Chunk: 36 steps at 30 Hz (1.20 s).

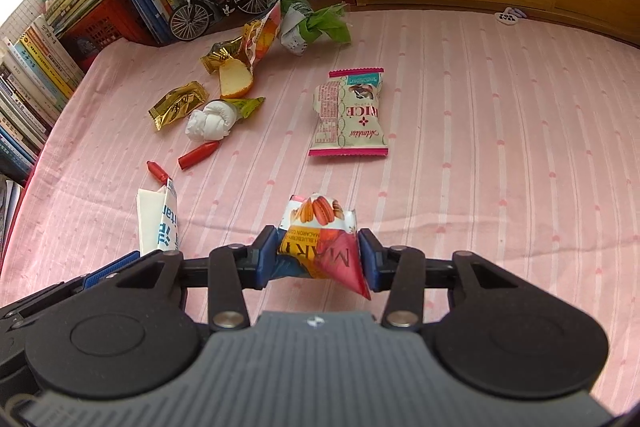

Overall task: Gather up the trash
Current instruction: 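Grasp the white 'Bag' paper packet with the left tool while the right tool grasps the colourful snack bag, then carry both packets down to the black bin and open both tools over it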

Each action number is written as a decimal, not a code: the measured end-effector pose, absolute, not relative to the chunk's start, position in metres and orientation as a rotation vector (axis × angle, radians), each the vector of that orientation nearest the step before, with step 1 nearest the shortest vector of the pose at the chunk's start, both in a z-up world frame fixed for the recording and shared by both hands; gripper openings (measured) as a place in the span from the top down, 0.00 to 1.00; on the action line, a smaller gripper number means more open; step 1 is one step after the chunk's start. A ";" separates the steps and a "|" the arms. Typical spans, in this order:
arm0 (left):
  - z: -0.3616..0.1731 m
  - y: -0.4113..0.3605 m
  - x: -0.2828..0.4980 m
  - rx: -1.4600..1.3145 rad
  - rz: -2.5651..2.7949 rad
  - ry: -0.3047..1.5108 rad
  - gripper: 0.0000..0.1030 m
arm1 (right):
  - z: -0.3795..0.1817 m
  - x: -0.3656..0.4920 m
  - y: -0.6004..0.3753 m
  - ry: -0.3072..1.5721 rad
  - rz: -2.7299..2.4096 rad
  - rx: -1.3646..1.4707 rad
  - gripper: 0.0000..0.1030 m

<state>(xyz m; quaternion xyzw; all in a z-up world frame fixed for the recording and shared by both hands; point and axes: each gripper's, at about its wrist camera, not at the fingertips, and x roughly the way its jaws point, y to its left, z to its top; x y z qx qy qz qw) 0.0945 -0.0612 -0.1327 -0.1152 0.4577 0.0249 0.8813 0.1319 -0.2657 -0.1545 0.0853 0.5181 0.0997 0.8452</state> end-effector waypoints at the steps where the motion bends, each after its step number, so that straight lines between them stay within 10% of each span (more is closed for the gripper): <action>1: -0.131 -0.061 0.089 -0.239 0.047 0.951 0.84 | -0.153 0.126 -0.265 1.091 0.208 0.183 0.53; 36: -0.106 0.087 -0.266 -0.320 0.162 1.018 0.84 | -0.148 -0.152 -0.133 1.195 0.424 0.038 0.53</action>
